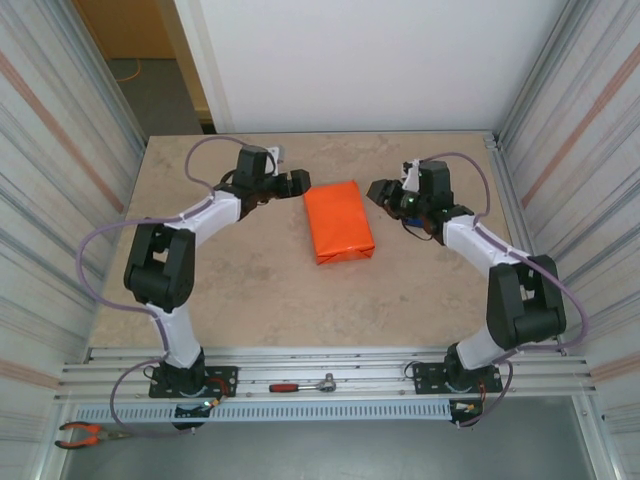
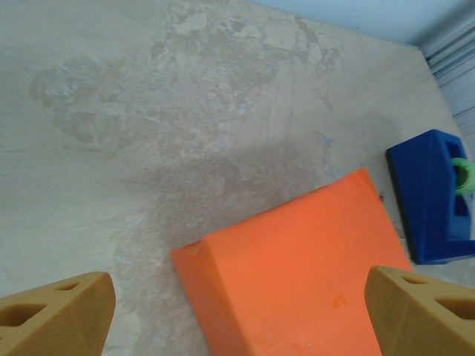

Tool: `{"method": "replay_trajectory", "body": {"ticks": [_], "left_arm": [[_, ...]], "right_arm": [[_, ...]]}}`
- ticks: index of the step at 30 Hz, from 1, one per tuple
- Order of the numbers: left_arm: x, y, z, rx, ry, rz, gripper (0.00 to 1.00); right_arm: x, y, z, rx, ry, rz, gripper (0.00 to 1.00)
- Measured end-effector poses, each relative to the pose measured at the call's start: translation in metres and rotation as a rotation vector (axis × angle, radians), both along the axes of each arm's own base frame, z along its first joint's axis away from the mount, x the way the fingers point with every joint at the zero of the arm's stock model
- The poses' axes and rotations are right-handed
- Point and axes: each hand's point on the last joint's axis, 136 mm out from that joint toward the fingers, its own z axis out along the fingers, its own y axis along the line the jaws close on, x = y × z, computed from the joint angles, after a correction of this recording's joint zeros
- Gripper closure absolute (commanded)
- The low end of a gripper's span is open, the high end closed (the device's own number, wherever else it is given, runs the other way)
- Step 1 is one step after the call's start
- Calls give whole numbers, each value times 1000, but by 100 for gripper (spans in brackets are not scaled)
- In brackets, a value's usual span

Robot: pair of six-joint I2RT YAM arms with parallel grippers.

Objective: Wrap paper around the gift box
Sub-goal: Stand up the gift box at the center of the table.

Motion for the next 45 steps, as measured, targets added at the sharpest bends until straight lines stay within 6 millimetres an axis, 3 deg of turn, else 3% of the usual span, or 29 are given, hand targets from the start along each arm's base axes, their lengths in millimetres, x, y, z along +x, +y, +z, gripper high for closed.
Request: {"method": "replay_trajectory", "body": {"ticks": [4,10,16,20,23,26,29,34,40,45], "left_arm": [[4,-9,-13,-72,98,19,15],[-3,-13,-41,-139,244,69,16],[-6,-14,-60,-137,310,82,15],[-2,-20,-71,-134,329,78,21],[-2,-24,-78,-135,351,77,33],[-2,-29,-83,-142,366,71,47],[-4,-32,-88,-146,382,68,67],[-1,-37,-83,-162,359,60,96],[4,-45,-67,-178,284,30,100],[3,-55,-22,-206,123,-31,100]], "right_arm": [[12,-6,-34,-12,115,-7,55],[7,13,-75,3,230,66,54],[0,30,-88,1,254,109,54],[-1,33,-89,9,252,121,54],[0,32,-88,14,249,122,53],[1,31,-88,17,250,120,53],[3,26,-88,20,250,111,53],[9,12,-86,24,250,78,52],[14,-9,-62,35,213,31,52],[17,-27,-34,46,159,-8,51]]}}
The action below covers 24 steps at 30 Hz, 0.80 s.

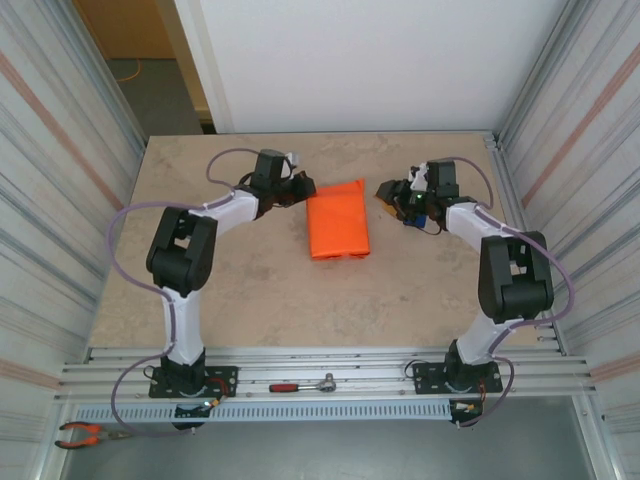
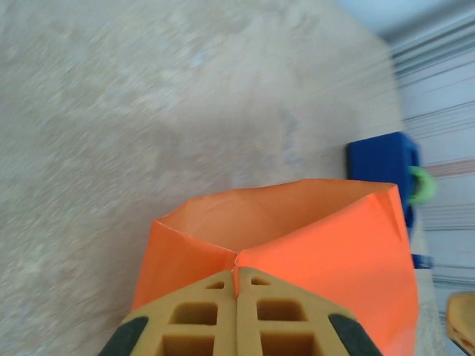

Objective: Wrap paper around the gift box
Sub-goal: Stand up the gift box at the center of the table.

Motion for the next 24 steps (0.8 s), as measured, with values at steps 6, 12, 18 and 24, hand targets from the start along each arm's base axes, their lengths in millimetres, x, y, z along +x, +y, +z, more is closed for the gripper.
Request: {"method": "replay_trajectory", "body": {"ticks": [6,12,18,24], "left_arm": [[-33,-19,77,-47,-310,-99,100],[-73,-22,89,-39,-507,-177,100],[-99,-9,65,2,-582,-206,100],[-120,-6,68,-16,-651,-223,100]], "right_arm": [[0,-20,23,3,-39,-44,50],[-8,-29,40,-11,-66,-52,45],[-24,-30,64,-41,-112,-45,34],[-38,-15,79,-101,-139,-10,29]]}}
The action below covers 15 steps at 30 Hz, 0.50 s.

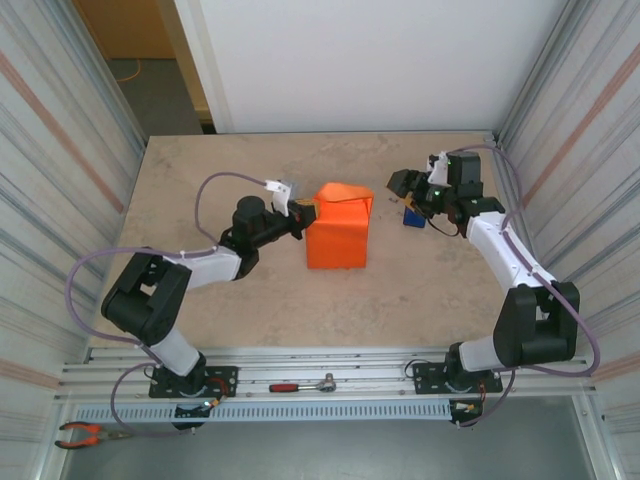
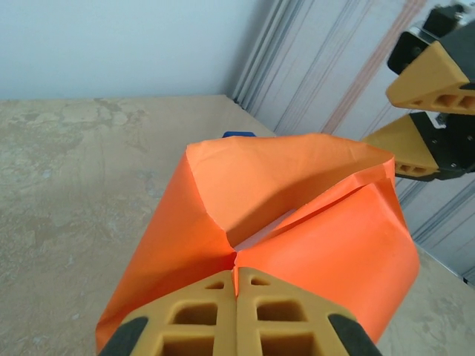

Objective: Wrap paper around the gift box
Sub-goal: Stand up the gift box at the center of the table.

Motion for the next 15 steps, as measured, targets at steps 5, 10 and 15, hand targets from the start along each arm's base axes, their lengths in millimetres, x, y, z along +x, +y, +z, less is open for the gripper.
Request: {"method": "replay_trajectory", "body": {"ticks": [5,10,15], "left_arm": [[-16,0,5,-8,-24,-18,89],[-30,3,23,-13,-82,-21,62],[-36,9,32,-14,-113,-6,42]], "right_arm": [[-6,27,13,-80,-17,68,26],[-11,46,12,-144,-15,122,25],[-12,56,-2,-207,26,160,25]]}}
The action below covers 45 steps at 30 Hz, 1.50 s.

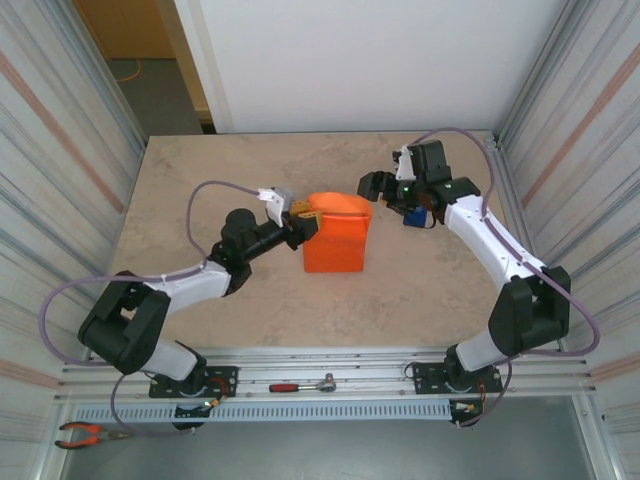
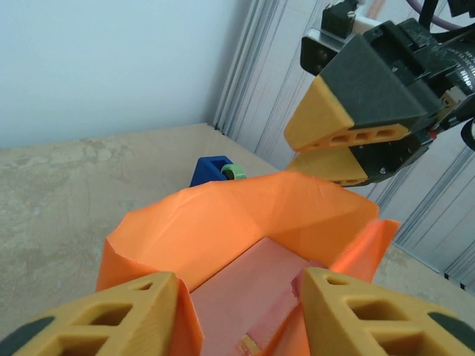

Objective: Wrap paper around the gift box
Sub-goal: Stand up the gift box at the center of the table, then fold the wrapping paper for the gift box.

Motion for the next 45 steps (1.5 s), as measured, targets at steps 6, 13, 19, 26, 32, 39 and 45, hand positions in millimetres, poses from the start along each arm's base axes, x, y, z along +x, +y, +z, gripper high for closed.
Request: {"method": "replay_trajectory", "body": {"ticks": [6,13,19,26,32,39,45], "left_arm": [[-4,15,-1,3,13,64,19],[-10,46,32,-17,-16,168,1],[-4,54,14,60,57,210,1],[-2,58,-7,116,116,239,1],[-6,57,-17,138,150,223,1],[-26,32,-23,179,145,148,1],[-32,19,-34,223,142,140,1]], "right_arm": [[-1,14,-7,-59,17,57,25],[-4,29,-8,-156,23,130,24],[-5,34,-24,-281,65,186,22],[-14,42,-60,-436,138,256,22],[-17,42,-68,-457,140,257,23],[-18,43,-70,-435,114,253,23],[-18,43,-69,-424,104,247,23]]}}
